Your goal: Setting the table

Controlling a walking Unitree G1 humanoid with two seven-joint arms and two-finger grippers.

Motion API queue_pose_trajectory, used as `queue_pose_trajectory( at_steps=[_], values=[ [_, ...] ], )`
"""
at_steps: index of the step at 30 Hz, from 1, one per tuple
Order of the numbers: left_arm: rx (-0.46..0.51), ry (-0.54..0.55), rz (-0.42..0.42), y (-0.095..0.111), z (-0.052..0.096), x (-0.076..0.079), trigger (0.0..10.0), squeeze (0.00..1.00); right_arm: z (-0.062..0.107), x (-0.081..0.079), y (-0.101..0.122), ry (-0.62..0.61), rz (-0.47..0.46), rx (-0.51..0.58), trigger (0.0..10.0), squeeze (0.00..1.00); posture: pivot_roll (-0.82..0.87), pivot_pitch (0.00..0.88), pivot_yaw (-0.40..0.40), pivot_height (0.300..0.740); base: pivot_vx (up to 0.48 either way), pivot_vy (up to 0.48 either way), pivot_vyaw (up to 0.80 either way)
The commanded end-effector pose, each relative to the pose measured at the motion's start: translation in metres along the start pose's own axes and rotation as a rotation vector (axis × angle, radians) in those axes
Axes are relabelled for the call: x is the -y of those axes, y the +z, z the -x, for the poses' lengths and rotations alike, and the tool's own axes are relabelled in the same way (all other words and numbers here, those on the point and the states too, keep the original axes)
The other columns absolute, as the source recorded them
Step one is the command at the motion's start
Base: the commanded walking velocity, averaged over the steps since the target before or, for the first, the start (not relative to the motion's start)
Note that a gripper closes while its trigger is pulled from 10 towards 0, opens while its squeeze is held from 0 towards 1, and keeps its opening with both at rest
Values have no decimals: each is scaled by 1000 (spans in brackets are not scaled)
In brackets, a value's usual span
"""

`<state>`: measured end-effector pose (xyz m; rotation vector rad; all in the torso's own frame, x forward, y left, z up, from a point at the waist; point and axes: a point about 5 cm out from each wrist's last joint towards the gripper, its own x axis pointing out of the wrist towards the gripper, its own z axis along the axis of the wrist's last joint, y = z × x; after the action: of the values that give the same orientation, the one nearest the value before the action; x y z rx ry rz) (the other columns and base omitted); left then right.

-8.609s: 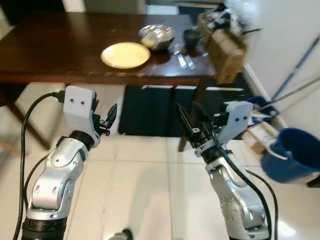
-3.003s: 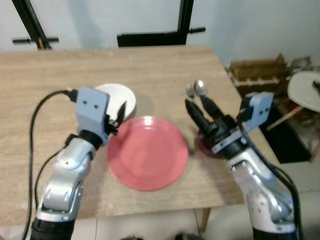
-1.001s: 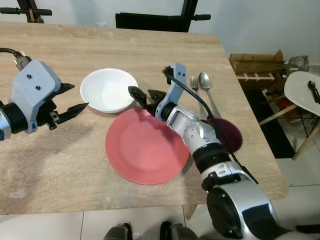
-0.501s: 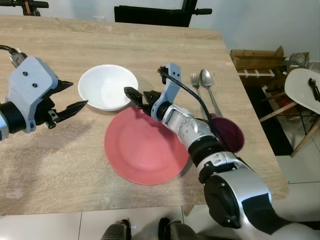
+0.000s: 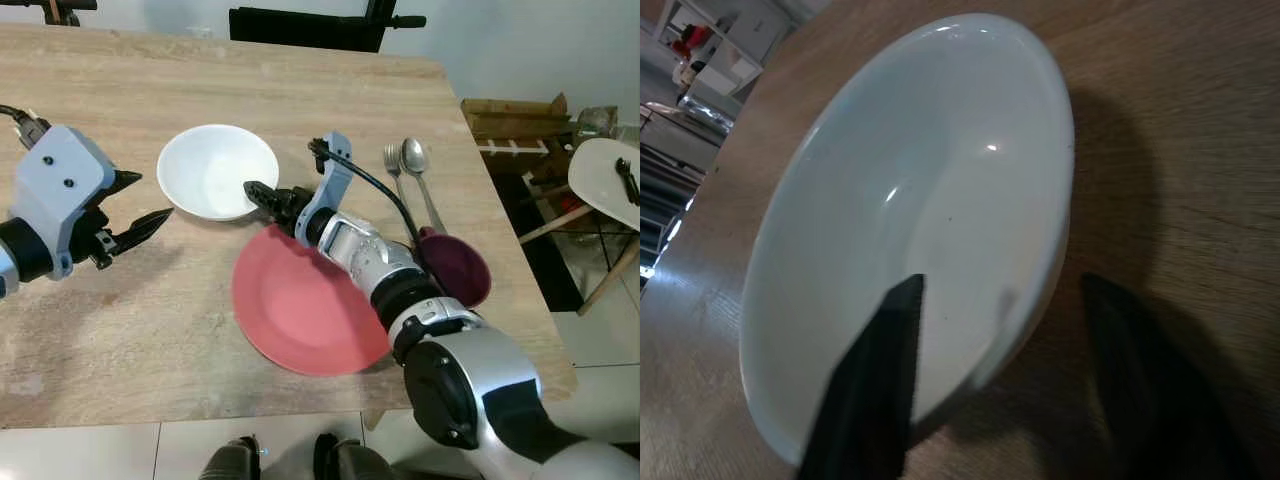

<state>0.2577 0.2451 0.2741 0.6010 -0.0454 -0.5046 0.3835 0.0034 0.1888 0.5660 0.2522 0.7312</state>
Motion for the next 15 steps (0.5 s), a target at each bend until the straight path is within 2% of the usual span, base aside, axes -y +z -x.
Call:
queue_pose_trajectory(
  at_steps=[1,9,10,14,15],
  values=[
    [3,-2,6,0,0,4,10000,0,-8,-16,-20,44,-34,-49,0,0,269,151,-76,740,0,0,0],
    [2,8,14,-2,-4,7,10000,0,-8,-16,-10,63,-65,-3,0,0,265,141,-76,740,0,0,0],
    [1,16,18,-3,-5,8,10000,0,-8,-18,3,97,-113,66,0,0,260,135,-75,740,0,0,0],
    [5,36,26,-5,-7,8,10000,0,-6,-21,26,148,-187,175,0,0,255,129,-74,740,0,0,0],
    [5,36,26,-5,-7,8,10000,0,-6,-21,26,148,-187,175,0,0,255,129,-74,740,0,0,0]
  ],
)
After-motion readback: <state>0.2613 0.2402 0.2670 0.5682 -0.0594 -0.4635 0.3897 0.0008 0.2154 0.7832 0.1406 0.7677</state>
